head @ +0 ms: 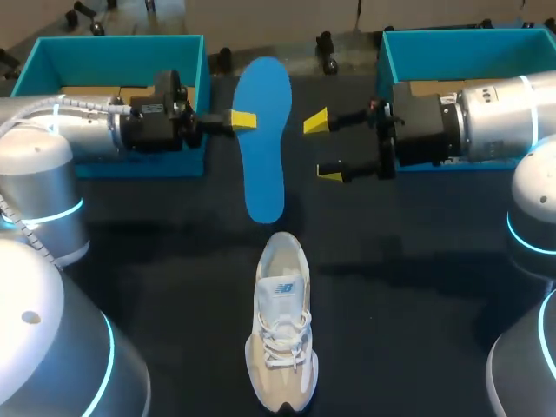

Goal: Take the shoe out of the shoebox, open the shoe tongue, remove and reinsert the insole, then place the shoe into the shoebox

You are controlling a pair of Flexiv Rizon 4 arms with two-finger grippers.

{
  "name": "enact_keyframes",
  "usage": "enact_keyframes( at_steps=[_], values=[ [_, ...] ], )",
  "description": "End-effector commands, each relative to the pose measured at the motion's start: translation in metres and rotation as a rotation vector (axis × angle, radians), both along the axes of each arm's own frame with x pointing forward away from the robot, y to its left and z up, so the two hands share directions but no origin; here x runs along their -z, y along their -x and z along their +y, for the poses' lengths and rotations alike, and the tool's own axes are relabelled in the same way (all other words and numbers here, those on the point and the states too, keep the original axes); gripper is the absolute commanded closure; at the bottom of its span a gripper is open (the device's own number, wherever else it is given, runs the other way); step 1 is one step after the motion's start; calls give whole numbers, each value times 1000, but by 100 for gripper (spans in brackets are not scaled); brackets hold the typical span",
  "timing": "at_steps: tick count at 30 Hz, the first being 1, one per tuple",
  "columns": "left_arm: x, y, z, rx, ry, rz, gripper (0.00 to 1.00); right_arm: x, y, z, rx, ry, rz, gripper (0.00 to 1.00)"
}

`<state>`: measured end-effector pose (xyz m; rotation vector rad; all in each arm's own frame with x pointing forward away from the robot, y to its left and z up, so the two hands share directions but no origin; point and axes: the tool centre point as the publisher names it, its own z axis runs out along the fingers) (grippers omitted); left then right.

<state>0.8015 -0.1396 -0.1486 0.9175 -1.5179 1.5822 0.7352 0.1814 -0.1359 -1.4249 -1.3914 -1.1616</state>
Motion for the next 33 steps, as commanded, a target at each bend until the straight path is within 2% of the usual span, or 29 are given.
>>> enact_keyframes(
  at_steps=[1, 4, 7, 21, 26, 33],
  values=[
    [-8, 0, 8, 10, 136, -346, 100, 1, -1, 2, 1, 1, 0, 0],
    [-11, 1, 11, -2, 187, -445, 100, 1, -1, 2, 1, 1, 0, 0],
    [5, 8, 15, -56, 330, -762, 100, 1, -1, 2, 1, 1, 0, 0],
    [5, 8, 15, -56, 330, -762, 100, 1, -1, 2, 1, 1, 0, 0],
    [-4, 13, 23, -22, 342, -1040, 100, 1, -1, 2, 1, 1, 0, 0],
    [-7, 20, 37, -1, 332, -1290, 100, 1, -1, 2, 1, 1, 0, 0]
  ],
)
